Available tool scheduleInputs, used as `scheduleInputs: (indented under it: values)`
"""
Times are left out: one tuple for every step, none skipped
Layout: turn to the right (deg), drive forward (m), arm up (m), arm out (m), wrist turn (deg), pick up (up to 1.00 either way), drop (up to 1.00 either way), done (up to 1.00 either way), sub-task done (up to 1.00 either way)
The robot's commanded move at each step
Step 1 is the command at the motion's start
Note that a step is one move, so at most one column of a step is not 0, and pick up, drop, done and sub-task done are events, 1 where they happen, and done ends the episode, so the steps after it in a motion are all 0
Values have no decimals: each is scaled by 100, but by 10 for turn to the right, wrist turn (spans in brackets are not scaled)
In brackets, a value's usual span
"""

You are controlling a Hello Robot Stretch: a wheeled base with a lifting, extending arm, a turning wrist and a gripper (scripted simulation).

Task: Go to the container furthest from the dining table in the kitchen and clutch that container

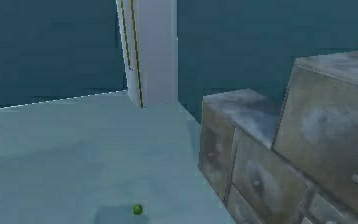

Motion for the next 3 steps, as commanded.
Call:
scheduleInputs:
  values:
    - [450, 0, 0, 0, 0, 0, 0, 0, 0]
    - [450, 0, 0, 0, 0, 0, 0, 0, 0]
    - [30, 0, 0, 0, 0, 0, 0, 0, 0]
